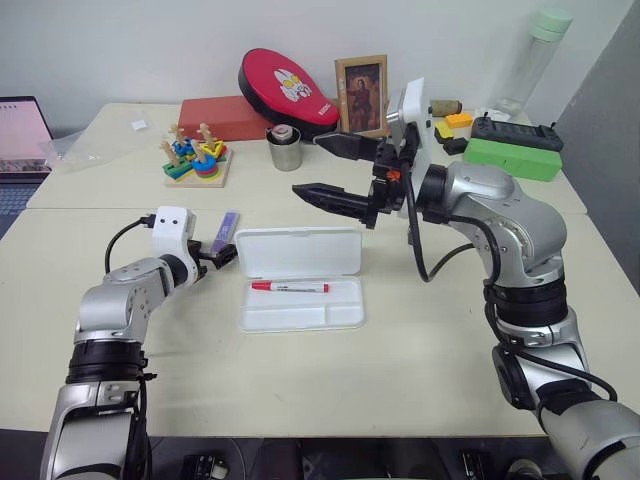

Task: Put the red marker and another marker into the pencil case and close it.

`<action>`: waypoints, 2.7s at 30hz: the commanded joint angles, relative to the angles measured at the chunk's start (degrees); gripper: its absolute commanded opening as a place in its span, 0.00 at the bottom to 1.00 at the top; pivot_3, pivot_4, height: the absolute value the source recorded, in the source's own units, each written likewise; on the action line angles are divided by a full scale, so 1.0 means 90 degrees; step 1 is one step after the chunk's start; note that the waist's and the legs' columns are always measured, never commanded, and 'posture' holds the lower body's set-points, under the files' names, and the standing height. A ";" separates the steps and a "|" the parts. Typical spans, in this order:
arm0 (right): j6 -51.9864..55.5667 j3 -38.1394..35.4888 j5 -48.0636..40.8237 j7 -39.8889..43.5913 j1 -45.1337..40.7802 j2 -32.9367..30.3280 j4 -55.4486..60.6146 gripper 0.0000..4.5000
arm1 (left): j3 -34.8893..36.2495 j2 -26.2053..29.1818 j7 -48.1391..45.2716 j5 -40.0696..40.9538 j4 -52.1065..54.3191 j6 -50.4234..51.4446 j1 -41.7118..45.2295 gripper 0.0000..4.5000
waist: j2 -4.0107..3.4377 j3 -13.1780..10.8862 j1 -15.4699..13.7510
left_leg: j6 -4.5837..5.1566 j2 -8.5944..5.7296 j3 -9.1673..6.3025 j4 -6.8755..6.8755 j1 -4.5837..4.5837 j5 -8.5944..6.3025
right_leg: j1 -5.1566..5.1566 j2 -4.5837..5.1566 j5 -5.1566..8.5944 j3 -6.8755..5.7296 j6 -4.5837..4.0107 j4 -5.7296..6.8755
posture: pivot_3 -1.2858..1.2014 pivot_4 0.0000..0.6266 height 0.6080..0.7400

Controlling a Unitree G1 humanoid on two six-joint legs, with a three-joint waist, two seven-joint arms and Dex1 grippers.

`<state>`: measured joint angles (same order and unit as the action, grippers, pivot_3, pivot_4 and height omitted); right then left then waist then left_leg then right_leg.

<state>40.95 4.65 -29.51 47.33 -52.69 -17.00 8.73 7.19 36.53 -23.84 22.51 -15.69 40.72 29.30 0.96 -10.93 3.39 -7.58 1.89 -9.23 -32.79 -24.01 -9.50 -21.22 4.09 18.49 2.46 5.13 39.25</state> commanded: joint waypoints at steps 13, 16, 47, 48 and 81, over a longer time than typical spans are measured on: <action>-0.0134 -0.0027 -0.0146 -0.0030 -0.0064 -0.0046 0.0144 1.00 | 0.0065 -0.0324 -0.0147 -0.0292 0.0288 0.0139 -0.0110 0.42 | 0.0000 0.0000 -0.0017 | 0.0000 0.0000 0.0000 -0.0005 0.0001 0.0000 | 0.0002 0.0000 0.0000 0.0000 0.0000 0.0007 | 0.52 0.24 1.00; -0.0153 -0.0023 -0.0143 -0.0018 -0.0074 -0.0043 0.0116 1.00 | 0.0120 -0.0356 -0.0105 -0.0319 0.0322 0.0120 -0.0131 0.30 | 0.0000 0.0000 -0.0017 | 0.0000 0.0000 -0.0001 -0.0005 0.0001 0.0000 | 0.0002 0.0000 0.0000 0.0000 0.0000 0.0007 | 0.52 0.24 1.00; -0.0054 0.0120 -0.0444 0.1560 0.1496 -0.2779 0.1652 1.00 | -0.0676 0.3233 -0.4593 0.0740 0.4703 -0.0701 -0.1873 0.26 | -0.0021 -0.0013 0.0075 | 0.0015 0.0000 0.0009 -0.0006 -0.0033 -0.0009 | -0.0017 0.0002 0.0005 0.0001 0.0000 -0.0019 | 0.52 0.24 1.00; -0.0090 0.0251 -0.0291 0.1532 0.1565 -0.2816 0.1678 1.00 | -0.0885 0.3201 -0.4590 0.0537 0.4627 -0.0793 -0.1895 0.26 | -0.0021 -0.0013 0.0063 | 0.0015 0.0000 0.0009 -0.0006 -0.0034 -0.0009 | -0.0017 0.0002 0.0005 0.0001 0.0000 -0.0021 | 0.52 0.24 1.00; 0.0102 0.0513 -0.0167 0.1030 0.2075 -0.2726 0.2225 1.00 | -0.2195 0.2634 -0.5428 -0.1061 0.3364 -0.1589 -0.0770 0.26 | -0.0020 -0.0013 -0.0012 | 0.0015 0.0000 0.0007 -0.0013 -0.0041 -0.0008 | -0.0018 0.0002 0.0005 -0.0003 0.0001 -0.0019 | 0.52 0.24 1.00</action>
<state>42.01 10.56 -30.37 57.01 -34.12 -41.56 26.80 -13.09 59.43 -72.72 14.30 14.90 26.92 22.09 0.78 -11.05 3.29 -7.45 1.88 -9.17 -32.91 -24.38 -9.57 -21.38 4.11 18.54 2.43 5.14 39.08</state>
